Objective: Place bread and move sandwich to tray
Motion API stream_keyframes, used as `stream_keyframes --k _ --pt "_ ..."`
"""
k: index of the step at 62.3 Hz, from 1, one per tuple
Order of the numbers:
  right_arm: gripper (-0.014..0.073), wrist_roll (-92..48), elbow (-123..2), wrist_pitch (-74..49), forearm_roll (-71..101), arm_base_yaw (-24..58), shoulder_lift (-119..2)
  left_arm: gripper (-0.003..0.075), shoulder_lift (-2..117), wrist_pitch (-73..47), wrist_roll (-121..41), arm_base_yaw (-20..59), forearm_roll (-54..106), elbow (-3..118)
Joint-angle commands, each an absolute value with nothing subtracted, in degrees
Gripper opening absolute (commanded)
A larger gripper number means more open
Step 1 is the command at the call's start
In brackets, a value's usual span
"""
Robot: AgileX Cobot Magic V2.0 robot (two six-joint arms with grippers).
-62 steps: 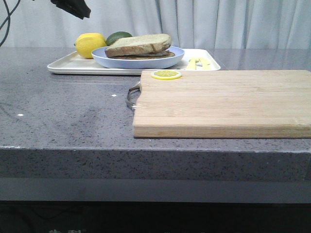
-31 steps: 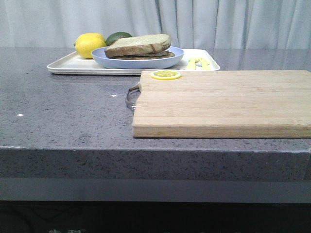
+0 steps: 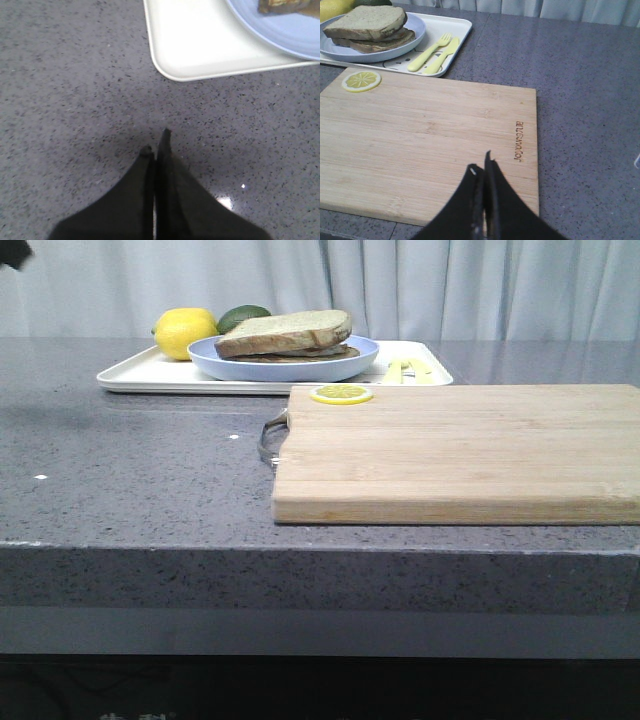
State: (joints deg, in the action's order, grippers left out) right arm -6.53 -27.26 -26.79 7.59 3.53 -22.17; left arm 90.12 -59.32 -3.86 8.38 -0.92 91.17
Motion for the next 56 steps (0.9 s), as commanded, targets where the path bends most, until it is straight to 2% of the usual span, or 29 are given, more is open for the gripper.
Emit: stream_keyframes --k 1,22,42,56 --pt "-0.0060 -6.7 -28.9 -22.6 7.9 3.2 -22.6 -0.0019 80.4 -51.7 -2.5 6.3 -0.7 87.2" --pt "-0.0060 -6.7 -28.9 -22.6 7.9 3.2 -22.6 -0.0019 55.7 -42.6 -2.5 -1.2 -0.7 65.5" --pt "-0.0060 -6.7 -28.9 -22.6 7.9 3.2 -22.6 -0.0019 32.7 -30.1 -2.5 -1.4 3.2 43.2" --pt "-0.0060 -6.7 -28.9 -22.6 7.9 3.2 -22.6 -0.0019 18.0 -27.9 -2.5 -1.4 4.1 32.0"
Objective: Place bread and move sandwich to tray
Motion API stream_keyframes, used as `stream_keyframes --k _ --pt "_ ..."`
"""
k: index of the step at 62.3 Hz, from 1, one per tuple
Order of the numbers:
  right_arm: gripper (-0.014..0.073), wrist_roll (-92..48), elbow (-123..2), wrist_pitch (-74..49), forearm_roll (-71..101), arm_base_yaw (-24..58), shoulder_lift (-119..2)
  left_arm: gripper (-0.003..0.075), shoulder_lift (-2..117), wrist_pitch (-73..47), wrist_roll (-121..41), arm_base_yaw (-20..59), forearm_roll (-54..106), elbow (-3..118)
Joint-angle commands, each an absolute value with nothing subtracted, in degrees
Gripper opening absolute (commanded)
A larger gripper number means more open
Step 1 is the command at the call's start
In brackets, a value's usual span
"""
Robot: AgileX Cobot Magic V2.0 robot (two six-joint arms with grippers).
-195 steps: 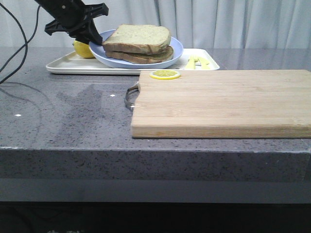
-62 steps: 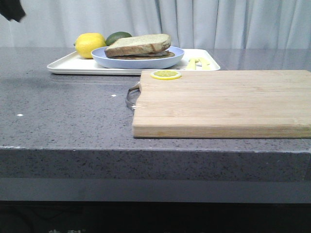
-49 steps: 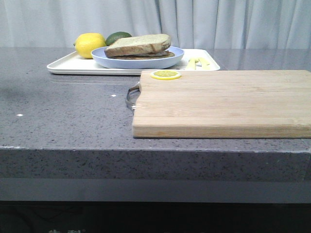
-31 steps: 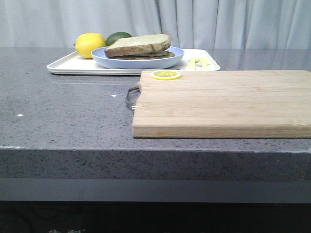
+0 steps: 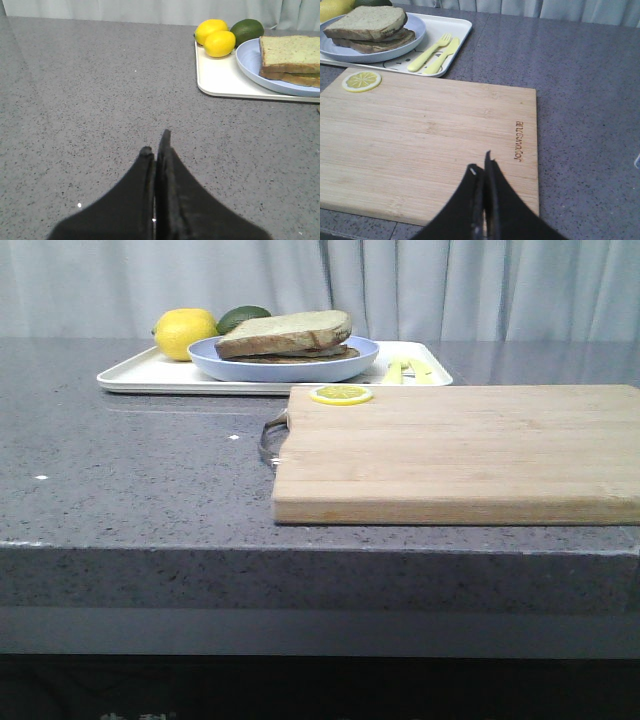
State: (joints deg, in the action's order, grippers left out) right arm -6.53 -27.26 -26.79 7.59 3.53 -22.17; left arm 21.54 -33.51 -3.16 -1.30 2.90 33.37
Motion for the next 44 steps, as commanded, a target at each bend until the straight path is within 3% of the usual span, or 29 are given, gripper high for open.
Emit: stream_keyframes --k 1,15,44 --pt "-0.0060 -6.7 -28.9 -22.6 7.9 3.2 -22.6 -0.0019 17.2 -27.8 -2.5 -1.4 4.1 31.5" --pt "-0.0060 -6.7 -28.9 -22.6 7.9 3.2 -22.6 -0.0019 8.7 -25.6 -2.5 -1.4 4.9 26.1" --pt "-0.0060 -6.7 -28.9 -22.7 7.9 3.2 -22.6 -0.0019 8.3 -24.9 -2.5 -1.4 4.9 25.9"
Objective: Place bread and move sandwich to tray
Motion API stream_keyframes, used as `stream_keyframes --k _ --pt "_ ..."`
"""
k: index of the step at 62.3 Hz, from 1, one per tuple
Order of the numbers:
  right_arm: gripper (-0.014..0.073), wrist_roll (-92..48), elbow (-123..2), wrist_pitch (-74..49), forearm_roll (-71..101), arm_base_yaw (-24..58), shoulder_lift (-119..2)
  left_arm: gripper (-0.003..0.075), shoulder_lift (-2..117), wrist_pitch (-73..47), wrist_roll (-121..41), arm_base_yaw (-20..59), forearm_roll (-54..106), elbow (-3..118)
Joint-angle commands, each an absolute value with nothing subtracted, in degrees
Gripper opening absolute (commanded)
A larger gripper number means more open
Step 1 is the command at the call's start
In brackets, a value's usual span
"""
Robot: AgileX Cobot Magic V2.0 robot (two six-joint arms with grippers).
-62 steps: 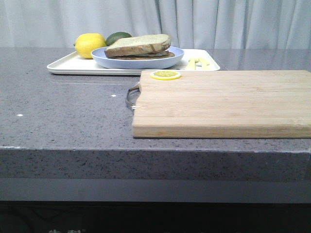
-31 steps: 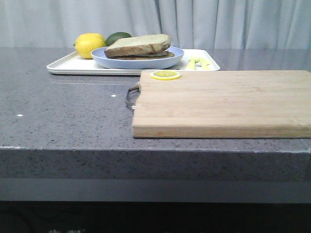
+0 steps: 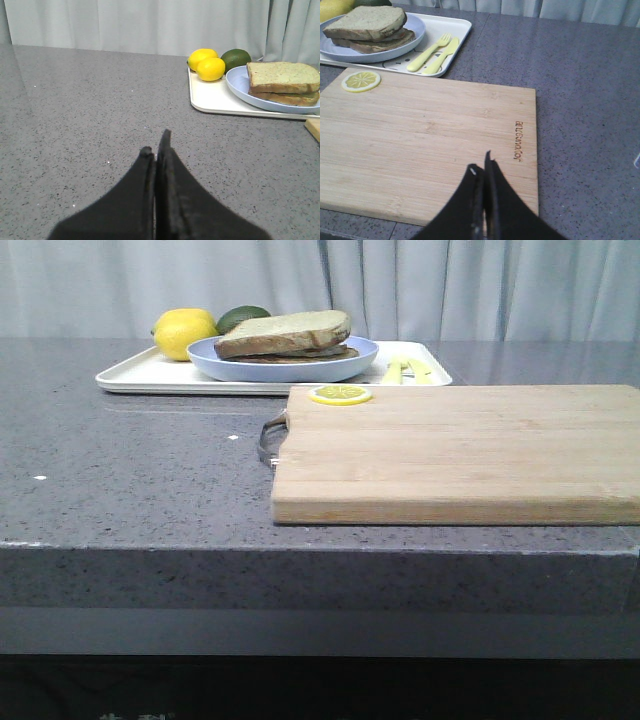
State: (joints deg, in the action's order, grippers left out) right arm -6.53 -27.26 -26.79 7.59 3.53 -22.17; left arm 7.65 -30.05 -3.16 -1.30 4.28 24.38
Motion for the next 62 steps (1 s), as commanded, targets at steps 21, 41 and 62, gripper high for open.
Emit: stream_keyframes --k 21,41,62 --pt "-0.0060 -6.7 -28.9 -22.7 7.9 3.2 -22.6 -0.0019 6.9 -23.2 -2.5 -1.4 5.1 24.3" --pt "-0.0060 -6.7 -28.9 -22.9 7.9 3.2 -22.6 -0.0019 -1.4 -17.4 -2.5 4.7 4.9 10.7" --pt "-0.0060 -6.7 -28.9 -23.0 7.9 3.2 -22.6 -0.0019 -1.7 -7.0 -2.4 1.1 7.1 -0.8"
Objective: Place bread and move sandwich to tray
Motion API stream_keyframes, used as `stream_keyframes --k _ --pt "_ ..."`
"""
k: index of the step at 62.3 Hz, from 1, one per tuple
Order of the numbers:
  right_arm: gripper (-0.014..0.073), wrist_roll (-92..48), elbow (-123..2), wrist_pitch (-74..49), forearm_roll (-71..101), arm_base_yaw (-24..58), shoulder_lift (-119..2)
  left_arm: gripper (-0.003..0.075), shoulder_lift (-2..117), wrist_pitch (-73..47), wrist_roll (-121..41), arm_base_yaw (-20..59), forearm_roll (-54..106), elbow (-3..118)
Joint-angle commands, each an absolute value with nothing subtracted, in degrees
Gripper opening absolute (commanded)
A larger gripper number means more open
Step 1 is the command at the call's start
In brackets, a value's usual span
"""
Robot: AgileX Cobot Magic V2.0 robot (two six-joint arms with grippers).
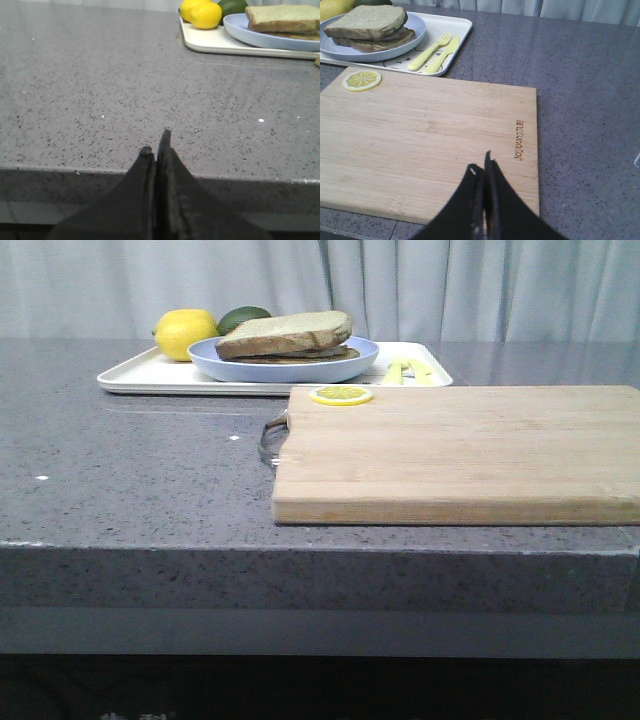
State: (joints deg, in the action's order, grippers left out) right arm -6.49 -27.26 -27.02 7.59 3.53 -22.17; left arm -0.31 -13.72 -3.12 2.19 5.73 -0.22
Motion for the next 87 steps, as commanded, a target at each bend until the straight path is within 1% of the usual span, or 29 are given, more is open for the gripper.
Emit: stream_keyframes --k 1,12,67,76,80,87 --pt "-0.0060 -6.7 -28.9 -23.0 7.9 3.2 -22.6 -0.0019 -1.7 -6.7 -2.4 0.9 7.3 -0.8" --pt "-0.0060 -6.7 -28.9 -23.0 7.9 3.2 -22.6 -0.0019 -1.7 -5.6 -2.4 -0.3 7.6 -0.9" --pt "-0.0060 -6.7 -28.9 -22.4 7.3 3.2 -22.6 -0.0019 -1.5 -5.6 -2.4 -0.3 7.6 -0.9" --pt "-0.0060 -6.7 -24.7 -12.0 7.1 3.1 -21.7 -0.0019 -1.5 -5.6 -2.4 -0.3 7.6 -0.9" --pt "-0.0060 -6.6 -20.4 -6.0 7.1 3.1 -19.1 -0.0019 -1.5 -5.6 -2.4 -0.3 7.6 -0.9" --pt "-0.0060 -6.6 -12.0 0.0 7.1 3.1 -12.9 -0.0019 -1.5 -5.6 -2.4 -0.3 7.6 -0.9"
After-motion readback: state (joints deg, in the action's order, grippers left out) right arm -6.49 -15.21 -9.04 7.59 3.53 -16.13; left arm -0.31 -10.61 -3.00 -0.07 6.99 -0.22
